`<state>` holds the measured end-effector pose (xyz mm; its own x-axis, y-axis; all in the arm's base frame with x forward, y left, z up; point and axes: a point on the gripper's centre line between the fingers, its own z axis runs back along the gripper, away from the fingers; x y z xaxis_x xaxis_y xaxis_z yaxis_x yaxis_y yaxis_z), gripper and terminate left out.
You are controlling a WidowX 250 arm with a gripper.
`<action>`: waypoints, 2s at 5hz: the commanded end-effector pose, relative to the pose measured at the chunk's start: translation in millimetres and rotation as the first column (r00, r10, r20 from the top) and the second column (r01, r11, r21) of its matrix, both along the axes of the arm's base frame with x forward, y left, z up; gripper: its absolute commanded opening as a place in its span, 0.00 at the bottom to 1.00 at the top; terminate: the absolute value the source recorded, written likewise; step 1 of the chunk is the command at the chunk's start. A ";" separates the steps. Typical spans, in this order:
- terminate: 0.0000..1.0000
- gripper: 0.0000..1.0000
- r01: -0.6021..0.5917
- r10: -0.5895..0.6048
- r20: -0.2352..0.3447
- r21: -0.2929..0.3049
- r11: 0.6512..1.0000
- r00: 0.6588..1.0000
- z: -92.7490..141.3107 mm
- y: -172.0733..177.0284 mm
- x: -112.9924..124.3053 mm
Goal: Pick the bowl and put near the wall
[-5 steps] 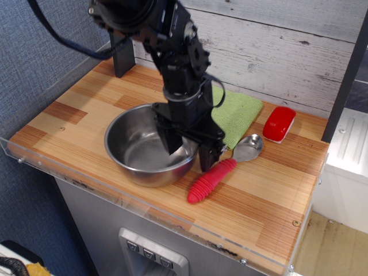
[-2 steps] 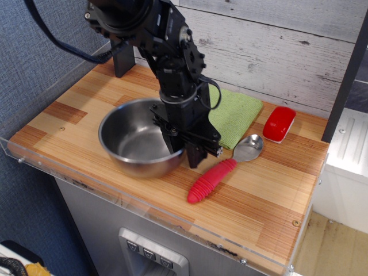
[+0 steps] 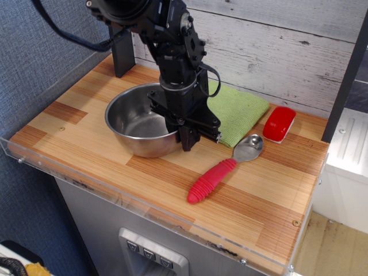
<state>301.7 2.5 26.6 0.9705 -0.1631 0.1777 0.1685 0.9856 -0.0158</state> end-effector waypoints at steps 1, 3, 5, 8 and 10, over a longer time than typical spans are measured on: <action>0.00 0.00 -0.154 0.151 0.070 0.048 0.987 0.986 44.5 21.7 -7.5; 0.00 0.00 -0.221 0.210 0.097 0.124 0.967 0.973 91.1 22.9 10.8; 0.00 0.00 -0.007 -0.003 0.134 0.075 0.997 0.991 75.7 -48.8 78.0; 0.00 0.00 -0.095 0.090 0.096 0.045 0.994 0.991 30.3 -74.6 97.5; 0.00 0.00 -0.120 0.114 0.130 0.040 0.992 0.985 49.4 -53.8 96.1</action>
<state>392.7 -54.5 42.9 0.9716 -0.0742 0.2248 0.0650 0.9967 0.0481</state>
